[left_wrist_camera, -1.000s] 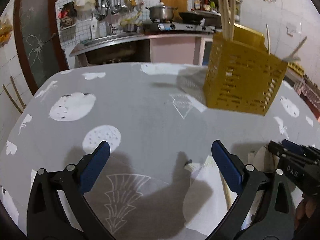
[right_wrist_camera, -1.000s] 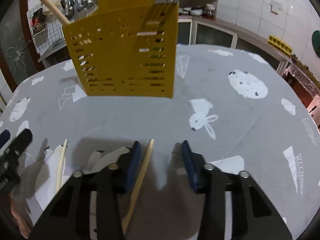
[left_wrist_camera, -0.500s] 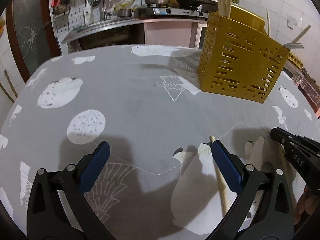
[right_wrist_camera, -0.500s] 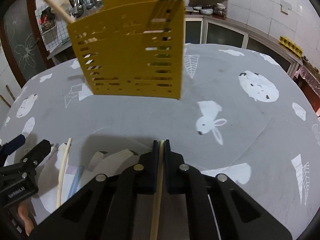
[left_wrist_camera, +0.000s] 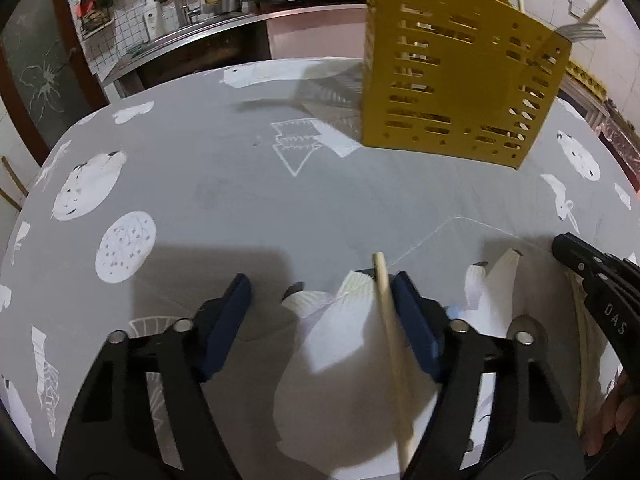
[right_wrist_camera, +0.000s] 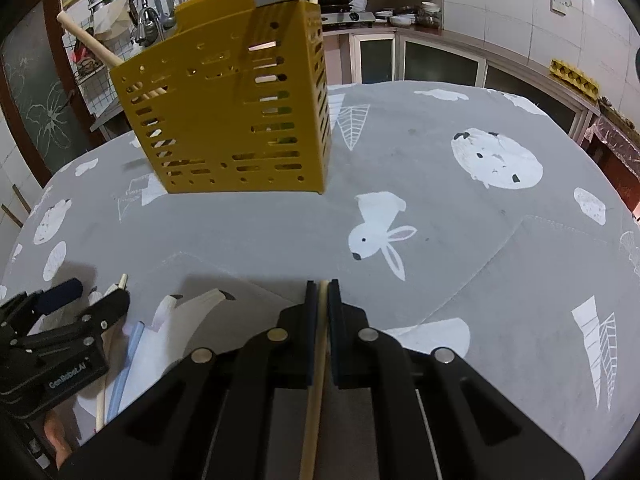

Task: Organize utensils
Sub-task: 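Close the left tool on a chopstick while the right tool grasps another chopstick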

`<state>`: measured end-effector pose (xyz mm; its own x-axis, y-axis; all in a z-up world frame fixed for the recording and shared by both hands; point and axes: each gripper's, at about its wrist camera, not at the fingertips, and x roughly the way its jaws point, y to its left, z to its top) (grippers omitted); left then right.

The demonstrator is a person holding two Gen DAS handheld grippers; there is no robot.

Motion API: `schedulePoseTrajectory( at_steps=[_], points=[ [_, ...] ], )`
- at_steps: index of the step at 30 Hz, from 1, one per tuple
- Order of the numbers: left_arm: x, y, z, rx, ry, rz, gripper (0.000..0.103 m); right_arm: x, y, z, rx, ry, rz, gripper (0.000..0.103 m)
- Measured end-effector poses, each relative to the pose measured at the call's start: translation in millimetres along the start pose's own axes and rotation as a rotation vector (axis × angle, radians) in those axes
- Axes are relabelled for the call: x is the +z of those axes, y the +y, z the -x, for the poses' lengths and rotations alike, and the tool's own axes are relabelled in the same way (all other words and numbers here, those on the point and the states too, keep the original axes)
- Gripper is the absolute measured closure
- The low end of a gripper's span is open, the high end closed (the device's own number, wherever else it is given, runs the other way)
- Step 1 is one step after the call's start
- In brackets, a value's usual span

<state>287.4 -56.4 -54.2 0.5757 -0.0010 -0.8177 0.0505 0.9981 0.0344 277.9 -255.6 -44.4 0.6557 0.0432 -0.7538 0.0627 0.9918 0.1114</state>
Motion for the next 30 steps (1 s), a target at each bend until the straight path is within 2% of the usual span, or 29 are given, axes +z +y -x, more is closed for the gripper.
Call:
schedulePoseTrajectory(
  at_steps=[8, 13, 20, 26, 30],
  points=[
    [-4, -1, 7, -0.029, -0.001, -0.004, 0.070, -2, 2, 1, -0.009, -0.008, -0.001, 0.097],
    [-2, -7, 8, -0.051, -0.012, -0.025, 0.096, -1, 2, 1, -0.009, -0.013, -0.008, 0.097],
    [2, 5, 7, -0.077, -0.031, -0.005, 0.096, 0, 1, 7, 0.006, -0.045, -0.021, 0.097],
    [5, 23, 19, -0.088, -0.099, 0.046, 0.096, 1, -2, 18, 0.012, -0.096, -0.042, 0.097],
    [7, 28, 36, -0.079, -0.178, 0.046, 0.096, 3, -4, 27, 0.021, -0.135, -0.056, 0.097]
  ],
)
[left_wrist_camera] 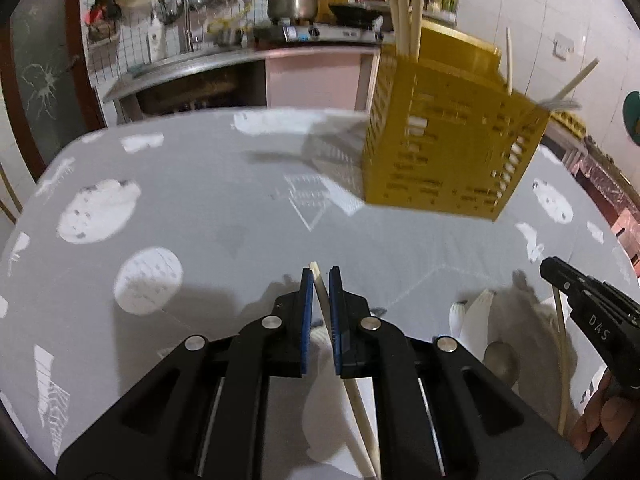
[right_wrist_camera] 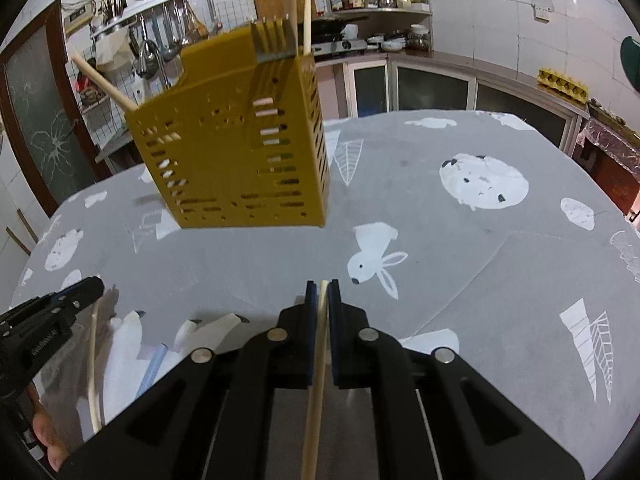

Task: Organize utensils
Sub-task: 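Close the left tool on a chopstick while the right tool grasps another chopstick, then carry the left tool's chopstick into the yellow holder and open while the right tool does likewise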

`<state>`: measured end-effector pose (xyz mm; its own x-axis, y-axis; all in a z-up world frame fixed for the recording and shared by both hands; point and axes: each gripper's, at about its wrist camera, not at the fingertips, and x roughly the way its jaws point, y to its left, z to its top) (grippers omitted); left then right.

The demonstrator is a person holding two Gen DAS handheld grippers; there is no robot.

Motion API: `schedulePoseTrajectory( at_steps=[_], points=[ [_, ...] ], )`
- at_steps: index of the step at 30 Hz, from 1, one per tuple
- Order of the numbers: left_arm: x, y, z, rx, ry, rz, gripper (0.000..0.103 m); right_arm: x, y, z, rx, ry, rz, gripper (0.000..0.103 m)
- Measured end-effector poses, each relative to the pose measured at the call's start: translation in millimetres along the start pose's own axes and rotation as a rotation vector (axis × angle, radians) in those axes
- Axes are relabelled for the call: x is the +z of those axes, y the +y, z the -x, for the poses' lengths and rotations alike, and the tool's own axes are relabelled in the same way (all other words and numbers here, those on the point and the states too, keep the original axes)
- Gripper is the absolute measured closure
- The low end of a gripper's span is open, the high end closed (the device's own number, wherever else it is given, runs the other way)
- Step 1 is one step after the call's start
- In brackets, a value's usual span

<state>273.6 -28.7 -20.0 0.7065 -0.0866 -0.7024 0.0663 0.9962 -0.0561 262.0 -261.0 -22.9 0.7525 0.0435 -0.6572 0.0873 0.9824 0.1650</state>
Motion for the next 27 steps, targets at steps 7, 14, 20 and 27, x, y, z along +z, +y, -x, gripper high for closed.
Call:
schedulePoseTrajectory(
  at_steps=[7, 14, 20, 27],
  points=[
    [7, 3, 34, 0.014, -0.138, -0.010, 0.097, 5, -2, 24, 0.024, -0.095, -0.018, 0.097],
    [13, 10, 67, 0.036, -0.278, -0.006, 0.097, 9, 2, 53, 0.041, -0.208, -0.007, 0.098],
    [14, 10, 86, 0.031, -0.347, -0.009, 0.098, 10, 1, 79, 0.062, -0.311, -0.011, 0.098],
    [13, 5, 96, 0.017, -0.379, -0.034, 0.098, 11, 3, 72, 0.056, -0.259, 0.019, 0.098]
  ],
)
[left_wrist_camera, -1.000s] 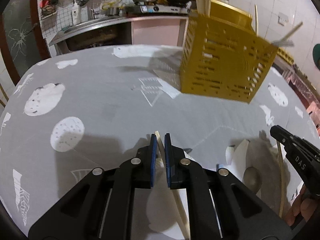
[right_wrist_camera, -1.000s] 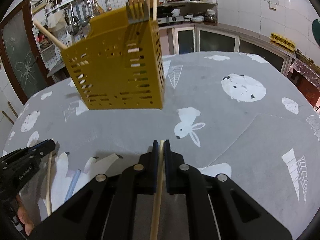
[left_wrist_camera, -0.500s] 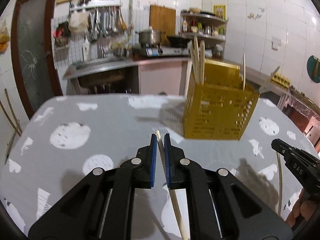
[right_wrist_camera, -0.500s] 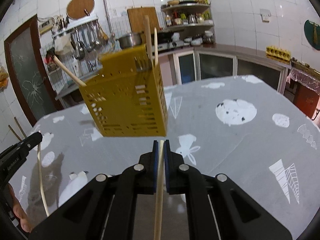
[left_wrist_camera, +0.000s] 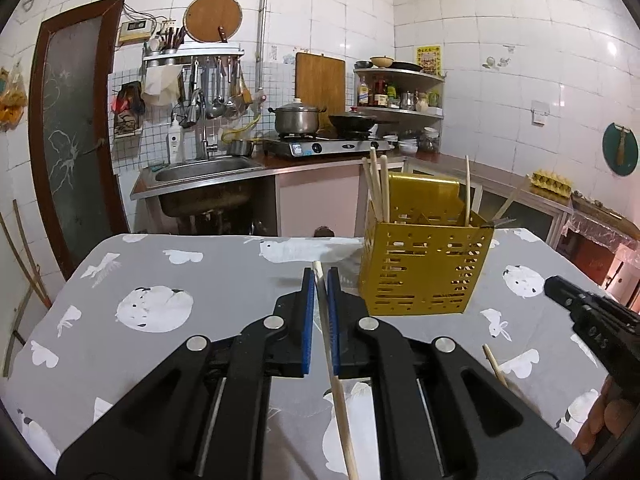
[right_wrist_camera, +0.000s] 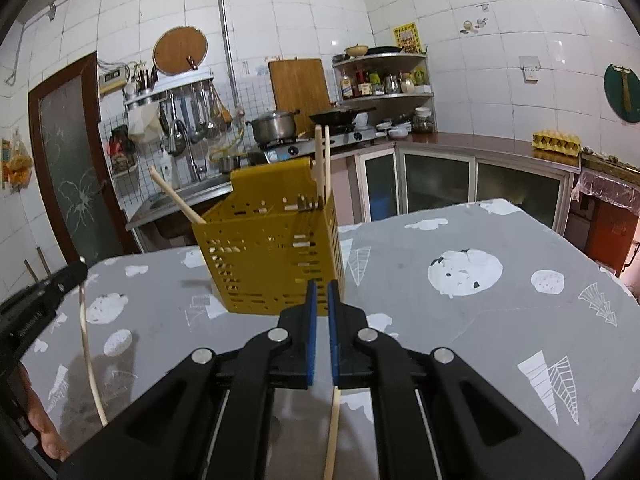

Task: Organize utensils
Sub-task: 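Carry the left tool's chopstick into the yellow holder and open while the right tool does likewise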

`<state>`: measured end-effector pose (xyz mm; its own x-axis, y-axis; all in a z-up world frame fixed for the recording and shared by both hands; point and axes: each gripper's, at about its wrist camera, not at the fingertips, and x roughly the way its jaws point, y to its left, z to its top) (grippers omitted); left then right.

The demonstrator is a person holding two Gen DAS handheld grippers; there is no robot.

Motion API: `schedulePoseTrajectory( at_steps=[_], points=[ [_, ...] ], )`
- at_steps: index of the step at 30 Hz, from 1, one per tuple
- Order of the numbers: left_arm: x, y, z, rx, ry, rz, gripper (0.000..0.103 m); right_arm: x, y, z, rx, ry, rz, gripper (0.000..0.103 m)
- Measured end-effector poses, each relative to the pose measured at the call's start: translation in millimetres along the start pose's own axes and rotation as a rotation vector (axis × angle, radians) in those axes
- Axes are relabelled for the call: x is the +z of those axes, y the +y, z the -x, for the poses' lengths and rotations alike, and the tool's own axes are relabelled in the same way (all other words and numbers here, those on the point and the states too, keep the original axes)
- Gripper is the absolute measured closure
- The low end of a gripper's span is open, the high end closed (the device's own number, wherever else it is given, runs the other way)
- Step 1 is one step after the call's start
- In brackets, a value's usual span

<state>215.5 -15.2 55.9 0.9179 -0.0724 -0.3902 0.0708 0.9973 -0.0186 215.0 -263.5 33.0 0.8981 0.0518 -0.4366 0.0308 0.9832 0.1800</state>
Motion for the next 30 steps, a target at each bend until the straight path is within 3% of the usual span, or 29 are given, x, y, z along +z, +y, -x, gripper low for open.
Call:
schedulePoseTrajectory(
  at_steps=[5, 6, 7, 8, 9, 12, 15, 18, 20, 22, 25, 30],
  points=[
    [-3, 0, -8, 0.002, 0.022, -0.007, 0.098, -12, -1, -33, -0.060, 0.117, 0.038, 0.093],
    [-4, 0, -9, 0.003, 0.025, -0.008, 0.098, -14, 0, -38, -0.072, 0.134, 0.048, 0.087],
    [-4, 0, -10, 0.004, 0.029, -0.009, 0.098, -16, 0, -46, -0.086, 0.162, 0.061, 0.062],
    [-5, 0, -12, 0.005, 0.035, -0.010, 0.098, -18, -1, -51, -0.095, 0.174, 0.067, 0.046],
    [-6, 0, -14, 0.007, 0.040, -0.009, 0.098, -19, -1, -54, -0.101, 0.178, 0.072, 0.046],
    [-9, 3, -19, 0.012, 0.049, -0.005, 0.098, -22, 1, -68, -0.118, 0.242, 0.099, 0.050],
    [-10, 8, -25, 0.010, 0.066, 0.015, 0.097, -28, -1, -87, -0.105, 0.332, 0.090, 0.072],
    [-12, 11, -29, 0.009, 0.080, 0.031, 0.097, -36, -4, -106, -0.105, 0.412, 0.090, 0.076],
    [-12, 12, -30, 0.016, 0.081, 0.036, 0.097, -36, -1, -106, -0.108, 0.413, 0.106, 0.081],
    [-12, 11, -32, 0.019, 0.084, 0.035, 0.097, -37, 1, -105, -0.093, 0.415, 0.103, 0.097],
    [-12, 11, -32, 0.019, 0.081, 0.034, 0.097, -35, -2, -99, -0.076, 0.391, 0.074, 0.097],
    [-10, 11, -27, 0.009, 0.065, 0.035, 0.098, -19, -8, -71, -0.057, 0.268, 0.018, 0.098]
  ],
)
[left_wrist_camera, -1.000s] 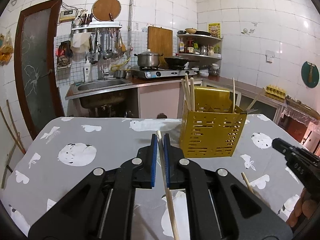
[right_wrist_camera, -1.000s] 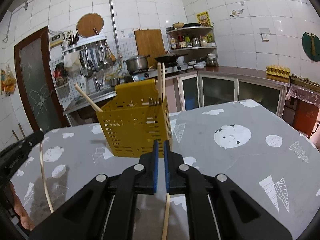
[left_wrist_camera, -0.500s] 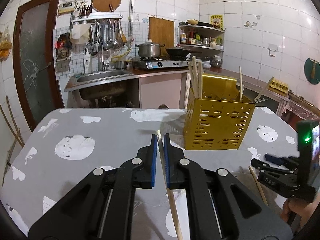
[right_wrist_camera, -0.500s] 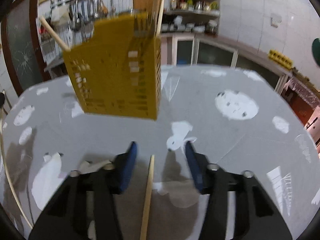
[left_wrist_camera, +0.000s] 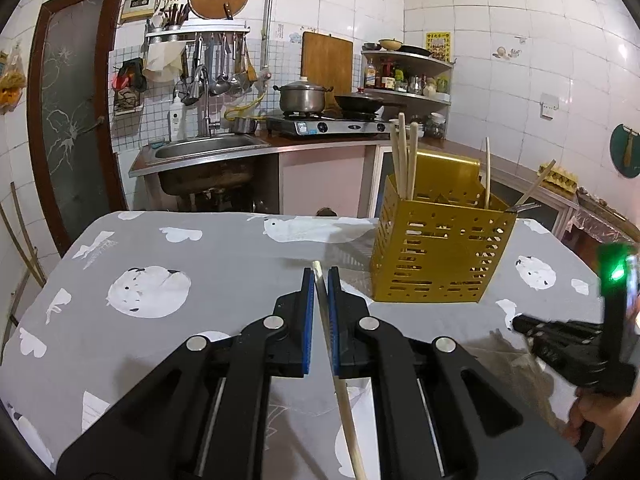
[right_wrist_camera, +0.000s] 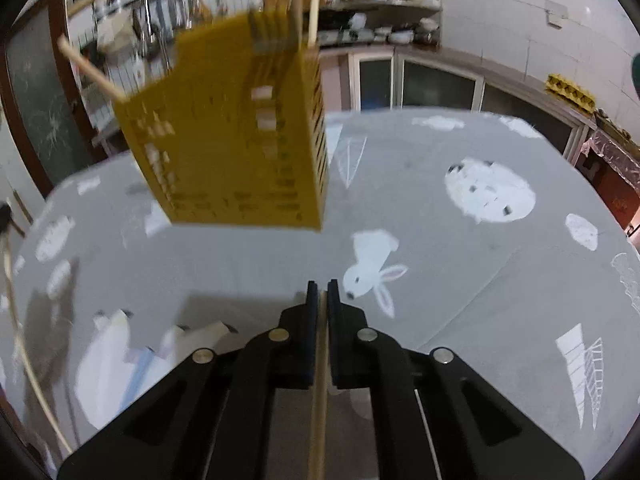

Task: Organize utensils
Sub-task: 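Carry the left tool's chopstick into the yellow holder and open while the right tool does likewise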

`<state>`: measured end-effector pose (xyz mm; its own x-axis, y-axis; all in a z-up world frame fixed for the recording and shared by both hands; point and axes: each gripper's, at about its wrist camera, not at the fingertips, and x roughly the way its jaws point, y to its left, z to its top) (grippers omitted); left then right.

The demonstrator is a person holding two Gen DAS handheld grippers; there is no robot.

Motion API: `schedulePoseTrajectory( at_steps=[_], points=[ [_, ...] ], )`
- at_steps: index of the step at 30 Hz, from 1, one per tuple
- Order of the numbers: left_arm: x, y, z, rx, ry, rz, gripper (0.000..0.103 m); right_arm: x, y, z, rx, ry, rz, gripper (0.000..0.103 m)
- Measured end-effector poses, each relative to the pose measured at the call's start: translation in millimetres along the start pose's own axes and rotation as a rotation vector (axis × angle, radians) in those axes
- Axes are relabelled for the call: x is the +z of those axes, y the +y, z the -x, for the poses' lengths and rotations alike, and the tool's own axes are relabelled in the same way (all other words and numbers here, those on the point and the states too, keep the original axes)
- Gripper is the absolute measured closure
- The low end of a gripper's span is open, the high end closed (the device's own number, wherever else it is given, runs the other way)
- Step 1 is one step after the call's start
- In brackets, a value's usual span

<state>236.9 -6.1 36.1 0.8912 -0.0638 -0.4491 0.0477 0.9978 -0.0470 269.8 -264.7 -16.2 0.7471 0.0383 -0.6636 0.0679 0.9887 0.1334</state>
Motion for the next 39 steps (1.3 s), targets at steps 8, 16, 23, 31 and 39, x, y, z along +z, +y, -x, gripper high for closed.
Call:
schedulePoseTrajectory(
  at_steps=[8, 16, 23, 31, 39],
  points=[
    [2, -4, 13, -0.040, -0.033, -0.010, 0.098, 9, -8, 52, 0.057, -0.231, -0.058, 0.098],
    [2, -15, 27, -0.033, -0.091, -0.058, 0.098, 11, -10, 97, 0.070, -0.442, -0.060, 0.098],
    [1, -13, 29, -0.041, -0.100, -0.052, 0.098, 4, -10, 110, 0.076, -0.495, -0.058, 0.098],
    [4, -15, 42, -0.056, -0.135, -0.048, 0.098, 5, -5, 126, 0.044, -0.553, -0.028, 0.098],
    [26, -17, 56, -0.083, -0.184, -0.058, 0.099, 18, 4, 140, 0.046, -0.586, 0.021, 0.098]
  ],
)
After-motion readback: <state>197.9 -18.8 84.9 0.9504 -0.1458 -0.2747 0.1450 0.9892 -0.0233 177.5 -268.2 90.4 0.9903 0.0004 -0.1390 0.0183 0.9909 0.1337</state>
